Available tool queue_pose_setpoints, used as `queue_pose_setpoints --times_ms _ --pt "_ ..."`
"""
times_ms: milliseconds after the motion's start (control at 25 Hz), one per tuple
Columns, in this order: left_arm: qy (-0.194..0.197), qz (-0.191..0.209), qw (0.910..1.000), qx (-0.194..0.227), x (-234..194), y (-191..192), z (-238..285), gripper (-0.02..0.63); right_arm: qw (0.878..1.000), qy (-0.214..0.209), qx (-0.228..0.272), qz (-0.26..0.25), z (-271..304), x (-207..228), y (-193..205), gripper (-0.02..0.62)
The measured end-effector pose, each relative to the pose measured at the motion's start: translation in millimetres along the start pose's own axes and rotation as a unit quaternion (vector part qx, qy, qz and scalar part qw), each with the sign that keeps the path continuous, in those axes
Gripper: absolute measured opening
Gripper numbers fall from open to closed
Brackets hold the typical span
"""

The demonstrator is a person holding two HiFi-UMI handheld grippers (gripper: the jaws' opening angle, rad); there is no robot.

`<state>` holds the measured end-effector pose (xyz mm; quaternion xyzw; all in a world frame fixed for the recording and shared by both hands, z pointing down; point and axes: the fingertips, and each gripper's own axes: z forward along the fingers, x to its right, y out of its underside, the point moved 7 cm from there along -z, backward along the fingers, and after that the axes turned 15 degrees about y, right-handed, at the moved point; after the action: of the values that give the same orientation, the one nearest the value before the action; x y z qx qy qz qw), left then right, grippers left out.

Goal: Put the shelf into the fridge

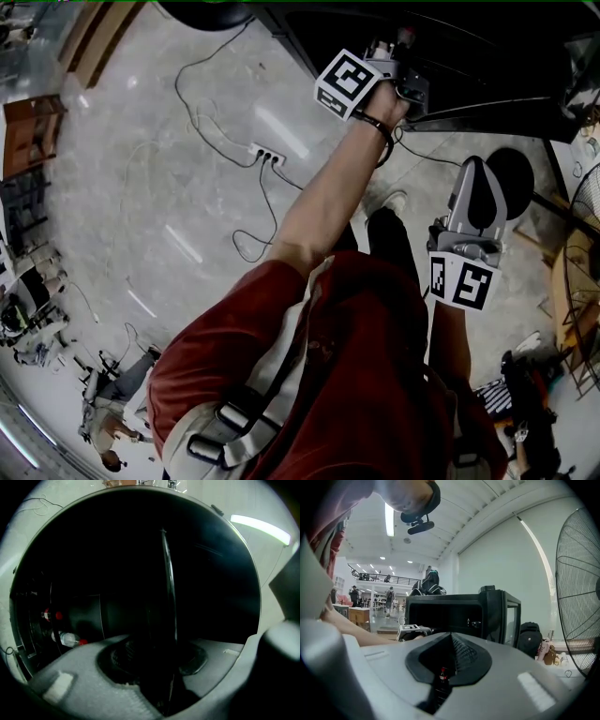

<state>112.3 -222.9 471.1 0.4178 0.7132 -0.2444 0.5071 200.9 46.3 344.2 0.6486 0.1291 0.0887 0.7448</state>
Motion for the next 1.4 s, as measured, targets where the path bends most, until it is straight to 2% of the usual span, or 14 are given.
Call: queue_pose_setpoints --times_ms 200,400,600,760,880,1000,1120,1240,1400 --pt "0.011 0.022 0.9992 -0.032 7 11 -18 0.189 1.000 0.000 0.002 0.003 0 1 0 -0.002" --pt "0.003 0.040 0.9978 -0.053 10 16 -34 0.192 1.000 0.000 0.005 0.007 1 1 -3 -0.002" --pt "0.002 0.076 0.9941 -0.078 19 17 -47 0.193 1.000 -0.003 0.005 0.010 1 -1 -4 -0.001" --pt "-0.001 0.126 0.9864 -0.106 27 18 -56 0.193 1.000 -0.006 0.007 0.013 1 -2 -4 0.000" --pt "-0.014 0.179 0.9750 -0.131 31 18 -64 0.193 1.000 -0.006 0.008 0.015 2 -2 -4 -0.001" --pt "-0.023 0.245 0.9559 -0.160 39 20 -70 0.196 1.000 -0.006 0.010 0.017 2 -1 -4 0.000" --pt "-0.027 0.318 0.9283 -0.191 48 24 -74 0.196 1.000 -0.008 0.012 0.019 2 -1 -4 0.000" --pt "-0.036 0.399 0.8920 -0.209 59 25 -75 0.196 1.000 -0.008 0.012 0.020 2 -1 -5 -0.002" --pt "-0.063 0.497 0.8368 -0.220 68 24 -71 0.196 1.000 -0.008 0.012 0.020 3 0 -6 -0.001"
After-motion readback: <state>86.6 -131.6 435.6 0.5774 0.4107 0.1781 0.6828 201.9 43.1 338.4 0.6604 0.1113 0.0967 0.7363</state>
